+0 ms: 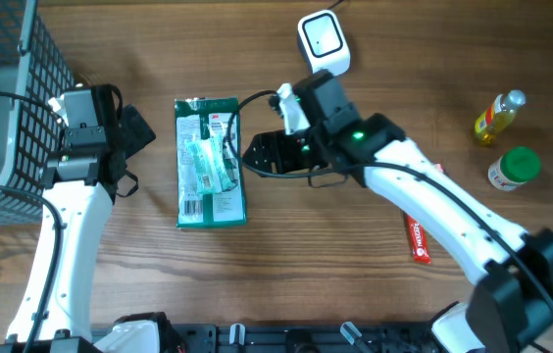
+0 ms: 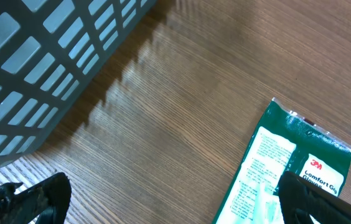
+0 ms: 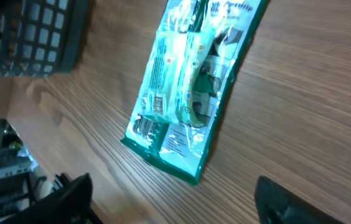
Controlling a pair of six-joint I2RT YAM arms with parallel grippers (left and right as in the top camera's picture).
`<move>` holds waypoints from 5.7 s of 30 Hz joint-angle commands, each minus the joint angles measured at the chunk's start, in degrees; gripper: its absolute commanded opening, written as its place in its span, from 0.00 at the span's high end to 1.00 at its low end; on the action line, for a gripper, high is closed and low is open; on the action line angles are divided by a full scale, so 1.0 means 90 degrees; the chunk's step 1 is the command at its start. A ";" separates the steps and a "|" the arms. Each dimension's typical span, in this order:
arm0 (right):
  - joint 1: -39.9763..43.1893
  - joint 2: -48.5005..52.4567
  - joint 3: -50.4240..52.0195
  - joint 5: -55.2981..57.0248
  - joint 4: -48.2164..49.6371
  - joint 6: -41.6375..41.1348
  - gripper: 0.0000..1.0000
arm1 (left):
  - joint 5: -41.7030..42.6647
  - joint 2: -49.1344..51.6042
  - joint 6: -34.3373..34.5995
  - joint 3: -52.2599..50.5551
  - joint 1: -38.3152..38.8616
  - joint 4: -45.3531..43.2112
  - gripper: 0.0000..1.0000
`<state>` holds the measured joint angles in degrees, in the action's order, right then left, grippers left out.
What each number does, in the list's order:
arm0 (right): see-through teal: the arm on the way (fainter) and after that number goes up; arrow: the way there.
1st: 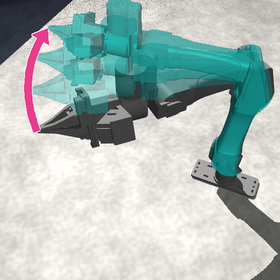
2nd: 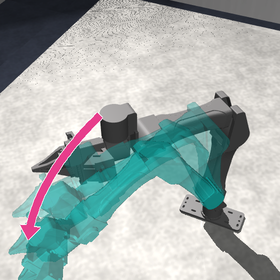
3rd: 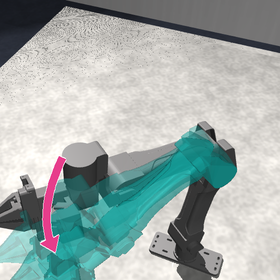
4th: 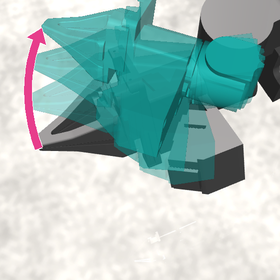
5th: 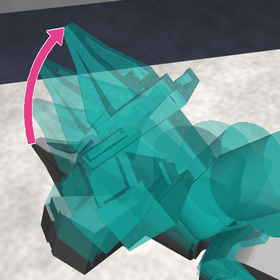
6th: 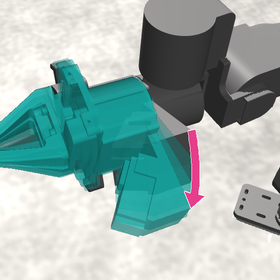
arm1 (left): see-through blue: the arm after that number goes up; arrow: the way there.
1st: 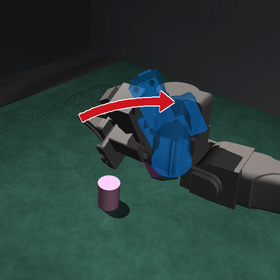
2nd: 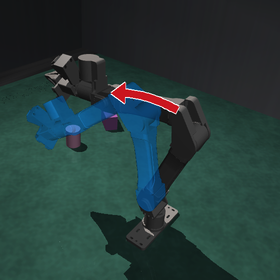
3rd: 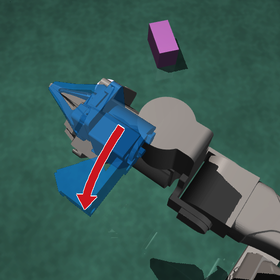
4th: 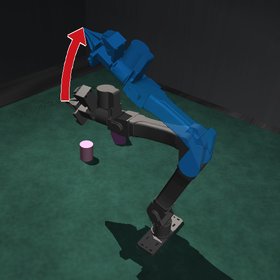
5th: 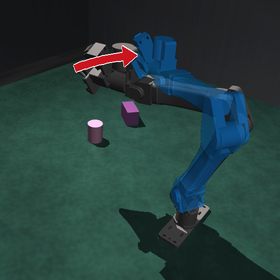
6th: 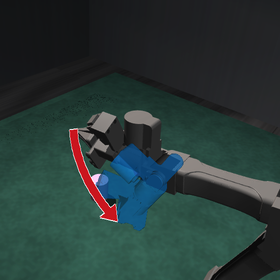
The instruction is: Scan the item barcode
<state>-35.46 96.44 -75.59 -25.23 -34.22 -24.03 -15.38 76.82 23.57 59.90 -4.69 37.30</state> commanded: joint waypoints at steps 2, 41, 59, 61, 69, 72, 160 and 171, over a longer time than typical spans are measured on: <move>-0.0066 0.0474 -0.0058 -0.0129 0.0180 -0.0180 0.25 | -0.0085 -0.0029 -0.0075 0.0053 -0.0039 -0.0002 0.00; -0.1166 0.2472 -0.0056 0.1853 0.2907 -0.0522 0.45 | -0.0083 -0.0029 -0.0075 0.0053 -0.0039 -0.0002 0.00; -0.1292 0.2664 -0.0051 0.1812 0.3065 -0.1209 0.60 | -0.0083 -0.0029 -0.0075 0.0053 -0.0039 -0.0002 0.00; -0.1290 0.2720 -0.0051 0.1814 0.3053 -0.1212 0.61 | -0.0083 -0.0029 -0.0075 0.0053 -0.0039 -0.0002 0.00; -0.1290 0.2878 -0.0051 0.1812 0.3065 -0.1163 0.88 | -0.0083 -0.0029 -0.0075 0.0053 -0.0039 -0.0002 0.00; -0.1197 0.2526 -0.0053 0.1690 0.3007 -0.1151 0.96 | -0.0083 -0.0029 -0.0075 0.0053 -0.0039 -0.0002 0.00; 0.0083 0.0141 0.1897 -0.0034 0.3106 -0.1042 0.96 | -0.0083 -0.0029 -0.0075 0.0053 -0.0039 -0.0002 0.00; 0.0158 0.0255 0.2380 -0.0039 0.3242 -0.0653 0.96 | -0.0083 -0.0029 -0.0075 0.0053 -0.0039 -0.0002 0.00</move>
<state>-34.17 97.86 -56.99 -24.29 -6.48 -32.56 -15.38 76.82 23.57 59.90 -4.69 37.30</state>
